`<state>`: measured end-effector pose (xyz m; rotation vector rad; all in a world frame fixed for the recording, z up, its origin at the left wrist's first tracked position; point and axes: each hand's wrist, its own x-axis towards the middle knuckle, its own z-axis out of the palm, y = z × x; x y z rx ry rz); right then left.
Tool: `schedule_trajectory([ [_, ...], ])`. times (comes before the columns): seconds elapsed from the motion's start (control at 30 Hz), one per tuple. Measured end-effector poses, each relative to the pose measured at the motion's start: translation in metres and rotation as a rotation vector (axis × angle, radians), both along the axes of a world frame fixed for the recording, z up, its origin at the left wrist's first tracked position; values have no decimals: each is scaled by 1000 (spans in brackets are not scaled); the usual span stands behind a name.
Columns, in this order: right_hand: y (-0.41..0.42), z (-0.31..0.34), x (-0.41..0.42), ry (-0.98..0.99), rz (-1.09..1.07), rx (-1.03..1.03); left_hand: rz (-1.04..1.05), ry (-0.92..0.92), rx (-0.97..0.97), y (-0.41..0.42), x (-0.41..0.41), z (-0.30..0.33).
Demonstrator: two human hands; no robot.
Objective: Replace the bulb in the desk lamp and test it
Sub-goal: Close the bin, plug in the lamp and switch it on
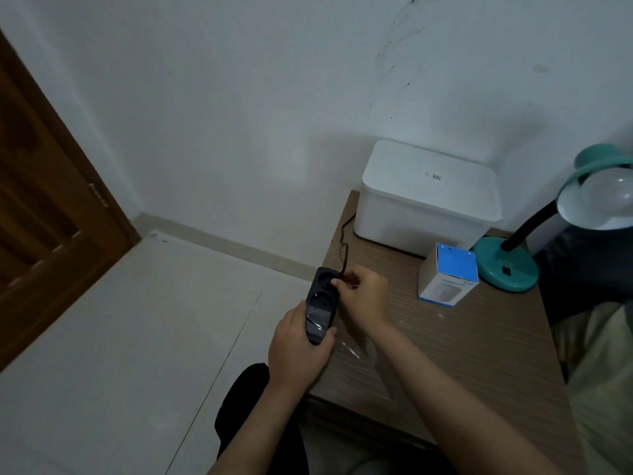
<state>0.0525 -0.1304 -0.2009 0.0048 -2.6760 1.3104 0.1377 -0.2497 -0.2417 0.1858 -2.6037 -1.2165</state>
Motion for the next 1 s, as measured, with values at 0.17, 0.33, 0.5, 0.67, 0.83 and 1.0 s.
schedule_trajectory([
  [0.17, -4, -6, -1, 10, 48, 36, 8, -15, 3, 0, -1, -3],
  [0.33, -11, -6, -11, -61, 22, 99, 15, -29, 7, 1, -1, -4],
  [0.5, -13, -7, -22, -179, 3, 138, 14, -50, -2, 0, -2, -4],
  [0.67, -8, -8, -16, -141, 40, 120, -8, -56, -5, -1, -2, -4],
  [0.83, 23, -10, 22, -140, 93, -123, -39, -132, -54, -3, -6, 3],
  [1.0, 89, -21, 79, -145, -69, -158, -11, 28, -193, 43, 1, 23],
])
